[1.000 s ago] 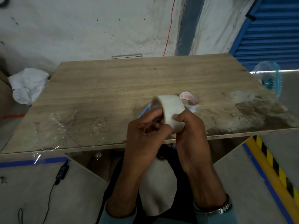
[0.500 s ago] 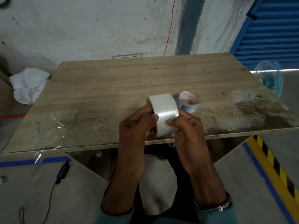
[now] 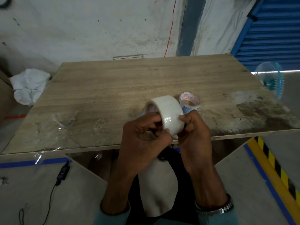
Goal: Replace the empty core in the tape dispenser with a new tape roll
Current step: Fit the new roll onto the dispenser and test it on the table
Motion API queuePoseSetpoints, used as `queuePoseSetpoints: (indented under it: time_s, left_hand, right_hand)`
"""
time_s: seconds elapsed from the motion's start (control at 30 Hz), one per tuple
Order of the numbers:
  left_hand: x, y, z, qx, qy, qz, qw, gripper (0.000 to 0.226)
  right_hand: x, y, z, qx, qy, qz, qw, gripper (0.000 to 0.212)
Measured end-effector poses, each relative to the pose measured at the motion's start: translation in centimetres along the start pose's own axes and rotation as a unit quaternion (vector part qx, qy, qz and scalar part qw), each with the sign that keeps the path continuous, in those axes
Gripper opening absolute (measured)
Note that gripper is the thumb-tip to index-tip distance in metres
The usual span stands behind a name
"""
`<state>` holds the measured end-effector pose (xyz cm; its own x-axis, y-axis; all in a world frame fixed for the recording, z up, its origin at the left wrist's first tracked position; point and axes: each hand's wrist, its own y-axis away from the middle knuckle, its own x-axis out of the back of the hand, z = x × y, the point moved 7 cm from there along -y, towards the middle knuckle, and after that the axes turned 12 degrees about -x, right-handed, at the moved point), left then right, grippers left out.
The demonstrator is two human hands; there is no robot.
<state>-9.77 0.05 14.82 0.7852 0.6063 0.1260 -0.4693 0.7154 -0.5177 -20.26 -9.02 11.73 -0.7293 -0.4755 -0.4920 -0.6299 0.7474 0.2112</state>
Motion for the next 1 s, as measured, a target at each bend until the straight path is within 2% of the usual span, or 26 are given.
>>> queuePoseSetpoints:
  time_s: [0.07,0.13,0.23,0.3,0.37,0.47,0.53,0.6,0.67,0.77,0.87,0.93,1.0]
  left_hand:
    - [0.4,0.0,-0.2,0.007,0.004,0.005,1.0,0.019]
    - [0.3,0.1,-0.8,0.058,0.05,0.044,0.996,0.022]
    - [-0.3,1.0,-2.5,0.213,0.14,0.132,0.958,0.036]
    - [-0.8,1.6,-3.8,0.312,0.219,0.145,0.913,0.058]
    - [-0.8,1.5,-4.3,0.339,0.255,0.149,0.893,0.072]
    - [-0.2,1.3,-3.8,0.303,0.196,0.168,0.917,0.059]
    - [0.2,0.7,-2.5,0.206,0.132,0.161,0.956,0.042]
    - [0.1,0.2,-0.6,0.073,0.047,0.114,0.99,0.026]
    - [-0.2,0.0,0.7,-0.038,-0.061,0.062,0.996,0.019]
    - [-1.0,-0.2,1.5,-0.141,-0.187,0.009,0.972,0.022]
    - [-0.9,-0.2,0.7,-0.127,-0.168,-0.004,0.978,0.024]
    - [-0.5,0.0,-0.6,-0.012,-0.051,0.045,0.998,0.029]
    - [-0.9,0.4,-1.9,0.122,0.113,0.121,0.979,0.028]
  right_hand:
    - [-0.1,0.0,0.1,0.0,0.011,0.01,1.0,0.049]
    - [-0.4,0.2,0.2,0.006,0.026,0.029,0.999,0.037]
    - [-0.5,0.1,0.8,0.016,0.049,0.063,0.997,0.029]
    - [-0.5,0.0,1.1,0.034,0.071,0.07,0.994,0.057]
    - [-0.5,0.0,1.2,0.05,0.084,0.066,0.993,0.068]
    - [-0.5,0.0,1.3,0.056,0.111,0.047,0.991,0.062]
    - [-0.5,-0.2,1.1,0.06,0.108,0.031,0.992,0.044]
    - [-0.4,-0.1,0.4,0.074,0.085,0.02,0.993,0.03]
    - [0.0,0.0,-0.2,0.067,0.038,0.014,0.997,0.025]
    - [0.8,-0.1,-0.1,0.025,-0.032,0.012,0.999,0.025]
    - [1.0,-0.3,0.0,0.027,-0.013,0.027,0.999,0.013]
    - [0.6,-0.2,0.1,0.043,0.029,0.043,0.998,0.023]
    - [-0.2,-0.2,0.4,0.054,0.069,0.048,0.995,0.035]
